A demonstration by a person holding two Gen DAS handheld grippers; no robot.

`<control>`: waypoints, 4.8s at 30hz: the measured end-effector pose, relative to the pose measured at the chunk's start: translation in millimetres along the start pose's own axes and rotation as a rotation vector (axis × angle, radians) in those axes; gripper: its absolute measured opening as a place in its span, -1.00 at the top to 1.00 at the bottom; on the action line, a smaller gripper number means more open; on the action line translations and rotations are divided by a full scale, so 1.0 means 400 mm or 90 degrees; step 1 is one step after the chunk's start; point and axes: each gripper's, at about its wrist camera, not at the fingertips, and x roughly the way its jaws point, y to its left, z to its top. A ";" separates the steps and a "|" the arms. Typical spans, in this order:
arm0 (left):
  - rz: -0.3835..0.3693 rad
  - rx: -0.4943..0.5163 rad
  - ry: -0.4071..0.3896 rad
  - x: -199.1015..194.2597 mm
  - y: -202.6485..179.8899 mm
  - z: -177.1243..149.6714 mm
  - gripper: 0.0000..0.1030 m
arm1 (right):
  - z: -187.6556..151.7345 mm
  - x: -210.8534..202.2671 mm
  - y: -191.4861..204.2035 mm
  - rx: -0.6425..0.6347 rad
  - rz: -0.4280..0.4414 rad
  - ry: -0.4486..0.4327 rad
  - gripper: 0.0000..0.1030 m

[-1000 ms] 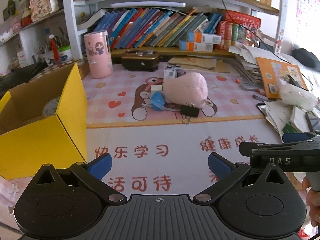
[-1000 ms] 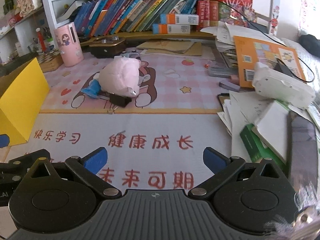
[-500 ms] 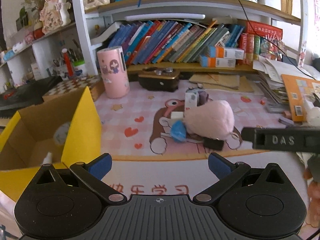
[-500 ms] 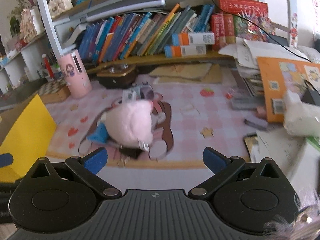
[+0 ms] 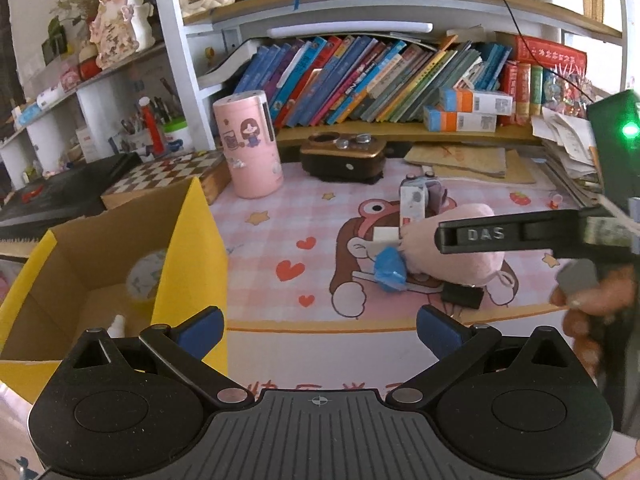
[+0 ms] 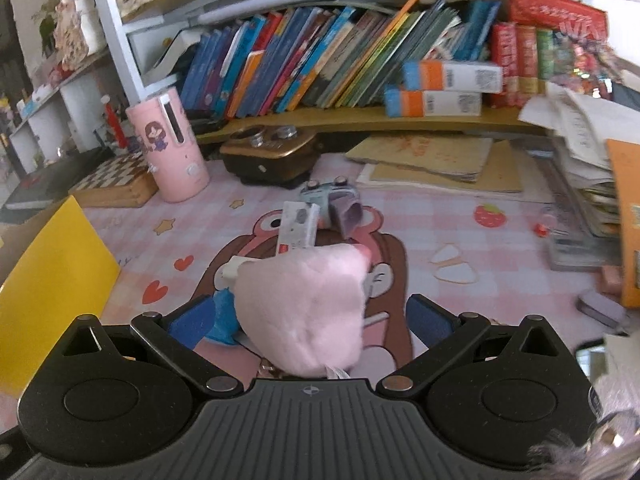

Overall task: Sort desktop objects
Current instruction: 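Close the right tool on the pink plush toy while the left tool approaches the blue item, then grasp the blue plastic-wrapped item with the left tool while the right tool lifts the plush, then carry the blue item in the left tool and plush in the right tool to the yellow box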

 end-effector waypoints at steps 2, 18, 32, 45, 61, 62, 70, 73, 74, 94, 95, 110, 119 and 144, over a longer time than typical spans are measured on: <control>0.005 -0.002 0.004 0.000 0.010 -0.002 -1.00 | 0.000 0.024 -0.001 0.000 0.002 0.011 -0.95; -0.023 0.019 -0.012 0.075 -0.050 0.038 -1.00 | -0.020 -0.111 -0.088 0.075 0.054 -0.057 -0.11; -0.067 0.007 0.035 0.314 -0.123 0.066 -0.05 | -0.087 -0.245 -0.170 0.102 0.025 -0.041 -0.14; -0.113 -0.026 0.065 0.345 -0.104 0.065 0.44 | -0.111 -0.255 -0.164 0.097 0.034 -0.019 -0.14; -0.215 -0.141 -0.002 0.031 -0.004 0.043 0.44 | -0.121 -0.303 -0.070 0.029 0.069 -0.023 -0.15; -0.218 -0.144 -0.006 0.011 0.002 0.036 0.44 | -0.123 -0.309 -0.063 0.024 0.071 -0.021 -0.15; -0.215 -0.176 -0.022 -0.097 0.077 -0.020 0.44 | -0.153 -0.354 -0.022 0.002 0.067 0.012 -0.15; -0.222 -0.195 -0.022 -0.130 0.103 -0.045 0.44 | -0.164 -0.360 -0.003 0.016 0.064 0.028 -0.15; -0.225 -0.201 -0.023 -0.142 0.111 -0.054 0.44 | -0.167 -0.363 0.006 0.016 0.063 0.030 -0.15; -0.250 -0.241 -0.004 -0.266 0.332 -0.252 0.44 | -0.278 -0.441 0.322 -0.050 0.077 0.060 -0.15; -0.253 -0.240 -0.003 -0.274 0.346 -0.261 0.44 | -0.287 -0.446 0.341 -0.052 0.077 0.062 -0.15; -0.258 -0.250 0.005 -0.373 0.524 -0.403 0.44 | -0.431 -0.489 0.574 -0.071 0.103 0.111 -0.15; -0.240 -0.270 -0.001 -0.417 0.619 -0.466 0.44 | -0.486 -0.499 0.677 -0.088 0.126 0.128 -0.15; -0.213 -0.328 -0.031 -0.442 0.733 -0.504 0.44 | -0.477 -0.478 0.826 -0.178 0.170 0.141 -0.15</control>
